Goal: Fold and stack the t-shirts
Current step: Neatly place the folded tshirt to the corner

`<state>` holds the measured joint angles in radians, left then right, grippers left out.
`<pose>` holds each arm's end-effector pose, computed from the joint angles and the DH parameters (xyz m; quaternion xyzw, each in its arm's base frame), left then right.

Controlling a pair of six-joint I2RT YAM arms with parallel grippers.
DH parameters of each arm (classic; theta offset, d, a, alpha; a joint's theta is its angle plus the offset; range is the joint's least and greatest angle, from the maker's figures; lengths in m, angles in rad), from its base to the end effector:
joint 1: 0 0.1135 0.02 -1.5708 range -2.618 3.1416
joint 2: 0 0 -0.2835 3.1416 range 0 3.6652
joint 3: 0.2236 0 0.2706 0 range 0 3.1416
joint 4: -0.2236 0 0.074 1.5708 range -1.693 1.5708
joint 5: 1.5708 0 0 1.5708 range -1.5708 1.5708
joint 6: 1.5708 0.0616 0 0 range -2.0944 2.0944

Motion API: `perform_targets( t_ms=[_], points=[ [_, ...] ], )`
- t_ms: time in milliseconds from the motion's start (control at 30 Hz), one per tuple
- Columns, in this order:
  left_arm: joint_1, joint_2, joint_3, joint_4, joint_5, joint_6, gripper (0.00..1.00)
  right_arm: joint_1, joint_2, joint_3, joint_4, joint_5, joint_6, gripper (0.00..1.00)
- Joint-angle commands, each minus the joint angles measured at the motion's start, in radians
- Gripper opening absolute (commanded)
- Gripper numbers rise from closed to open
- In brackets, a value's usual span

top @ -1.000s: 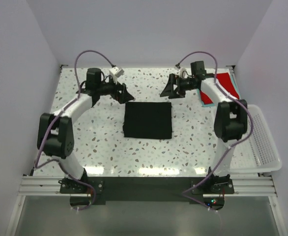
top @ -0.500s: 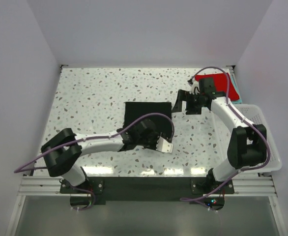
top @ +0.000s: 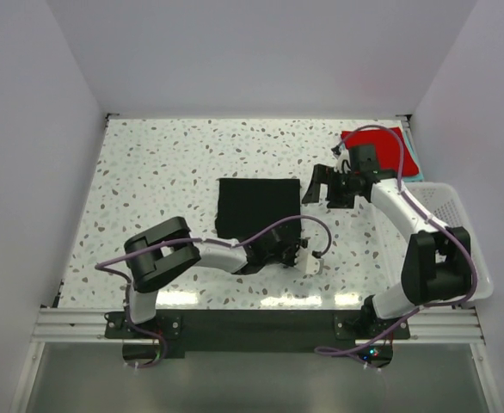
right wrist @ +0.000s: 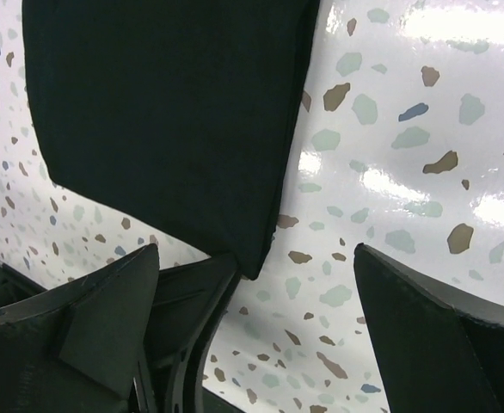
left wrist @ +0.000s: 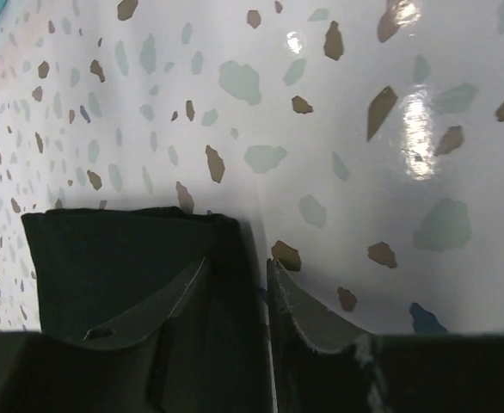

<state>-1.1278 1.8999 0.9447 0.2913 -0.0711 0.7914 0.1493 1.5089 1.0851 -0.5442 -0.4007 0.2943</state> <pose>0.1838 -0.3773 0.1175 0.7268 0.5283 -0.0418 0.4370 0.3344 0.0746 0.2350 0.0089 0.9376 0.2494 0.2420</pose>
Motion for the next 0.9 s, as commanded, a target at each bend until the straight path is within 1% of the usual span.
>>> perform_targets(
  t_ms=[0, 67, 100, 200, 233, 267, 300, 333, 433, 633, 700, 800, 833, 867],
  points=[
    [0.005, 0.045, 0.011, 0.068, -0.061, 0.020, 0.36, -0.002, -0.013, -0.017, 0.038, 0.014, 0.037, 0.99],
    [0.016, 0.047, 0.012, 0.091, -0.046, 0.012, 0.26, -0.001, -0.003, -0.025, 0.050, 0.016, 0.052, 0.98],
    [0.023, 0.044, 0.019, 0.092, -0.036, 0.008, 0.15, -0.001, 0.004, -0.027, 0.053, 0.017, 0.060, 0.98],
    [0.068, -0.007, 0.026, 0.072, 0.062, -0.030, 0.03, -0.001, 0.037, -0.033, 0.072, -0.001, 0.094, 0.98],
    [0.080, -0.037, 0.031, 0.069, 0.121, -0.073, 0.00, -0.001, 0.051, -0.040, 0.084, -0.035, 0.129, 0.97],
    [0.109, -0.050, 0.037, 0.060, 0.155, -0.101, 0.00, -0.002, 0.063, -0.044, 0.099, -0.053, 0.152, 0.97],
    [0.126, -0.079, 0.057, 0.016, 0.200, -0.160, 0.00, -0.001, 0.088, -0.047, 0.127, -0.069, 0.198, 0.96],
    [0.141, -0.091, 0.065, 0.002, 0.274, -0.190, 0.00, 0.001, 0.099, -0.047, 0.142, -0.079, 0.221, 0.96],
    [0.174, -0.122, 0.089, -0.037, 0.347, -0.250, 0.00, 0.006, 0.128, -0.056, 0.185, -0.108, 0.291, 0.96],
    [0.192, -0.145, 0.118, -0.058, 0.383, -0.319, 0.00, 0.036, 0.181, -0.096, 0.306, -0.142, 0.434, 0.95],
    [0.200, -0.145, 0.135, -0.064, 0.389, -0.348, 0.00, 0.052, 0.191, -0.116, 0.368, -0.121, 0.495, 0.94],
    [0.209, -0.144, 0.154, -0.078, 0.401, -0.372, 0.00, 0.078, 0.223, -0.122, 0.427, -0.090, 0.564, 0.89],
    [0.210, -0.145, 0.155, -0.078, 0.402, -0.377, 0.00, 0.084, 0.232, -0.123, 0.444, -0.058, 0.581, 0.87],
    [0.212, -0.145, 0.158, -0.078, 0.404, -0.379, 0.00, 0.094, 0.249, -0.122, 0.463, -0.037, 0.592, 0.81]
  ],
)
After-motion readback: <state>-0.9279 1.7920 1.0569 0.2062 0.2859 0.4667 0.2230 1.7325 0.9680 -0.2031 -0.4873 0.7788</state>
